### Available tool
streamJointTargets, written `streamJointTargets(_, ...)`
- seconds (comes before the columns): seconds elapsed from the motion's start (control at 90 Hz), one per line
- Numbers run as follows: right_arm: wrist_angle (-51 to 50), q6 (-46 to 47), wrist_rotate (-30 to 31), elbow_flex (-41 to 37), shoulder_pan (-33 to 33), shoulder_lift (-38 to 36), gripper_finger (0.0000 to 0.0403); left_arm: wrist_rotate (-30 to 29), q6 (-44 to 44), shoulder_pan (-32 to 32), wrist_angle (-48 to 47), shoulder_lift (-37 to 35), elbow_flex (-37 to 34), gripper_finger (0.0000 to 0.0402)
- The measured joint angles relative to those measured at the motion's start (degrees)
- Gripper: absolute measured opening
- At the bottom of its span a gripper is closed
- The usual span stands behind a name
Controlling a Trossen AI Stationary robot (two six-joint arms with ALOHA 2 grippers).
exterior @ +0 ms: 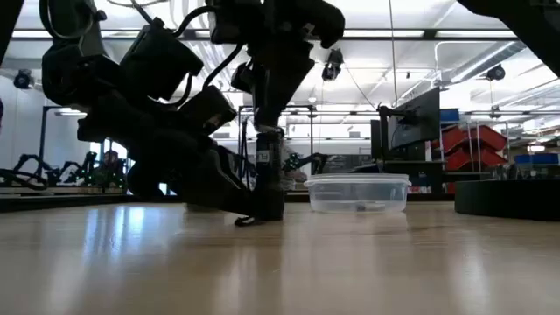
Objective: Insert battery
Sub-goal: Close the black flashlight cover
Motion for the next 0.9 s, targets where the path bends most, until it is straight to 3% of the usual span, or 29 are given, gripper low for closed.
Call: streamJointTargets(0.9, -1.05, -0.12, 0.6, -0.35, -0.24, 0.4, 0.0088, -0.02, -0.9, 0.0, -0.39, -0.25, 0.0, 0.012)
